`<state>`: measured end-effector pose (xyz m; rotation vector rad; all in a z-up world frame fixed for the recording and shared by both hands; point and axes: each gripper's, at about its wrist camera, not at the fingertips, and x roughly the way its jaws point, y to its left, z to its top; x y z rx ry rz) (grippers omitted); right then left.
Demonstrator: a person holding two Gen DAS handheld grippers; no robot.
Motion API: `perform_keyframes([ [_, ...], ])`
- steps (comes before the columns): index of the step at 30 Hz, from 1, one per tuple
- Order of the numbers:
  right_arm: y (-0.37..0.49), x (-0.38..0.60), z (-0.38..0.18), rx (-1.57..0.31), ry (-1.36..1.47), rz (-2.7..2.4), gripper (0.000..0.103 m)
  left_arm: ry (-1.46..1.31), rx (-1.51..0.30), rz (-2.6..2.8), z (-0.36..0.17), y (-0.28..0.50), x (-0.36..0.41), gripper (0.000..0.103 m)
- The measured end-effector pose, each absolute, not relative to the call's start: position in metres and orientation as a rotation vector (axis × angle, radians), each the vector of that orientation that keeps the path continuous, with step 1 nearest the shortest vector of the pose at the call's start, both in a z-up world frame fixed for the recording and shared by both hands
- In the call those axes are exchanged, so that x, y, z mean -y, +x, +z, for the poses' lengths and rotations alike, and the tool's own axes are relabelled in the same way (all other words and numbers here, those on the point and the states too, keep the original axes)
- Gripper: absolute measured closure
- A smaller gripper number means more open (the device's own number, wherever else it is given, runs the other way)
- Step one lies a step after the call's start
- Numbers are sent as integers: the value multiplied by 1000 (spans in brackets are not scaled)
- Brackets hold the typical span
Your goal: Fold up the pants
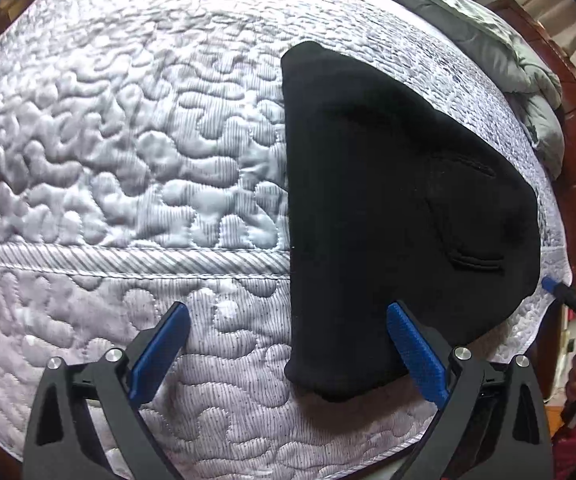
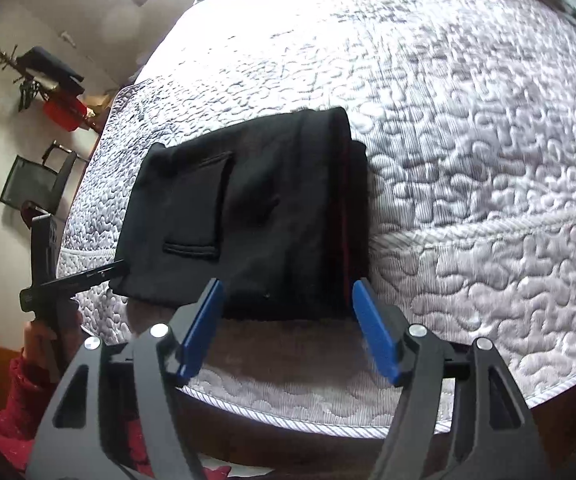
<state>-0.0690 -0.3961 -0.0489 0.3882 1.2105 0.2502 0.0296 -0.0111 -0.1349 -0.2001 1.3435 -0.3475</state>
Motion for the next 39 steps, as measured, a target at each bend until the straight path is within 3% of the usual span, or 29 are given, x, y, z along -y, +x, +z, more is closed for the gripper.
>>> perform_keyframes([
  [5, -71, 393, -60, -1232, 389, 242, 34, -198, -1358, -370, -136, 30, 27, 4],
  [9, -69, 394, -64, -1239, 403, 242, 31, -356, -1426, -570, -136, 27, 49, 3],
  [17, -62, 409, -71, -1266, 390, 212, 25, -290, -1402, -478, -129, 41, 52, 4],
  [26, -38, 397, -90, -1380, 303, 196, 18, -27, -1417, -397, -125, 32, 88, 3],
  [39, -25, 385, -89, -1427, 227, 136, 10, -1, -1393, -368, -117, 54, 77, 3],
])
